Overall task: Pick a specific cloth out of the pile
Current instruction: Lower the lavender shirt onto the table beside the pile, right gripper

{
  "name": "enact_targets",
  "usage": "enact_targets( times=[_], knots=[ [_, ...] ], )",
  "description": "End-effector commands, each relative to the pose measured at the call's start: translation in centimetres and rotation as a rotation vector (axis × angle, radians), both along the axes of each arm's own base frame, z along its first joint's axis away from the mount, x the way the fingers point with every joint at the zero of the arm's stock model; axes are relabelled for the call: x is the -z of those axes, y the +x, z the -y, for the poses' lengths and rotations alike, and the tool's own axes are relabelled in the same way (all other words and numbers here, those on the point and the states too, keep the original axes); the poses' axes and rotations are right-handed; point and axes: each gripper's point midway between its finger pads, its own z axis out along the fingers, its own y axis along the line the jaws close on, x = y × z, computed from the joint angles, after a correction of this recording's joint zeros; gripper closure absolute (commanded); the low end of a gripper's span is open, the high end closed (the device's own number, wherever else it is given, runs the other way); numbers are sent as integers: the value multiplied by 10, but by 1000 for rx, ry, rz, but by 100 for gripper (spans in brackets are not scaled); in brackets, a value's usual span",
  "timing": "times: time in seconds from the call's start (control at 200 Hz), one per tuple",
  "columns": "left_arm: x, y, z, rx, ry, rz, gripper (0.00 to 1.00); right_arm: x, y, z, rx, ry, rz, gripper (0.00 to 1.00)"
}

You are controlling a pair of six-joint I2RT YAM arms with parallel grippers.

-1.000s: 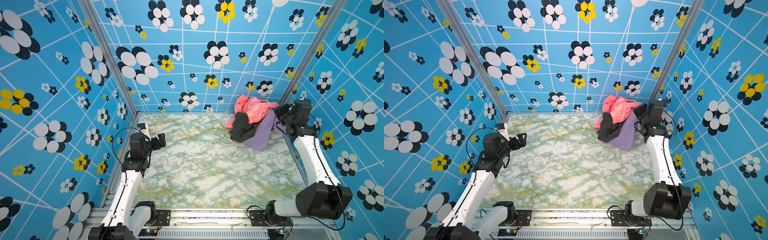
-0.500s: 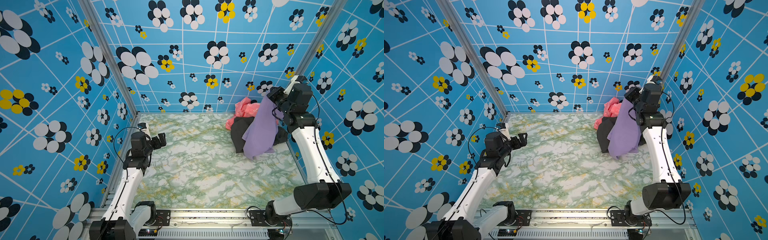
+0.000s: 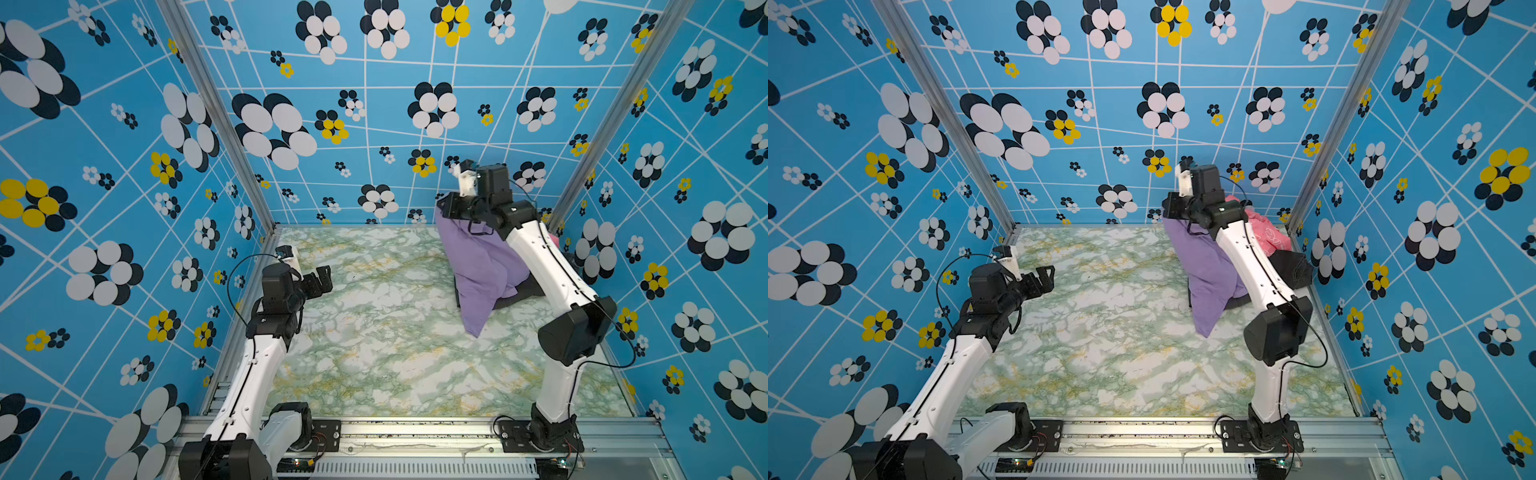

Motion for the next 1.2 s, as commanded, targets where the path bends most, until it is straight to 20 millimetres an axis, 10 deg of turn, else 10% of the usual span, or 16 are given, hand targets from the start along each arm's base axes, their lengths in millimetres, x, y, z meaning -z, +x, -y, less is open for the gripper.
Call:
enact_targets(
  times=[0.0, 0.095, 0.27, 0.79, 1.194],
  knots=[
    [-12, 4, -5, -21, -6, 39, 1, 33, -53, -44, -261, -155, -114, 65],
    [-12, 4, -6, -23, -7, 39, 1, 55, -63, -59, -336, -255, -155, 41],
    [-12, 6, -3, -13, -18, 41, 1, 50, -55, -45, -295, -288, -133, 26],
    [-12, 10, 6, 17, -57, 36, 1, 57, -46, 94, 82, -388, -181, 17],
    [-10, 17, 21, 61, -69, 28, 1, 147, -99, 177, 418, -204, -393, 16]
  ],
)
